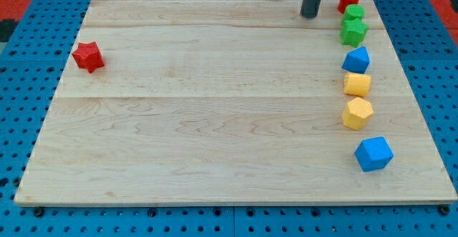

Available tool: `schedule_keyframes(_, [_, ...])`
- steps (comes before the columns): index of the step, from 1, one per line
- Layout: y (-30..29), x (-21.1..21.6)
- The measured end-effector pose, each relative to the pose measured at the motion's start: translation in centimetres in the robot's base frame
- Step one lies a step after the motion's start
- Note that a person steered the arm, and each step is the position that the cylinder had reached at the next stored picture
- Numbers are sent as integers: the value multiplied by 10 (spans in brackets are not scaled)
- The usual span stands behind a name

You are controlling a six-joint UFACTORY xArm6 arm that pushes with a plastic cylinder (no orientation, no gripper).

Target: Move the blue cube to the bottom right of the yellow hexagon

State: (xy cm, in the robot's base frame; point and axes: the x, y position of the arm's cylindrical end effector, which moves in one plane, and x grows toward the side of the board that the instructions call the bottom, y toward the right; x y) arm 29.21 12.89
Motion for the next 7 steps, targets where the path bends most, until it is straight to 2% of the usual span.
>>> schedule_keyframes(1, [-37, 117])
schedule_keyframes(2, [-35, 193])
schedule_keyframes(3, [-9, 223])
schedule_keyframes(4, [59, 216])
schedule_keyframes(6, [101, 215])
schedule_keyframes(7, [140, 218])
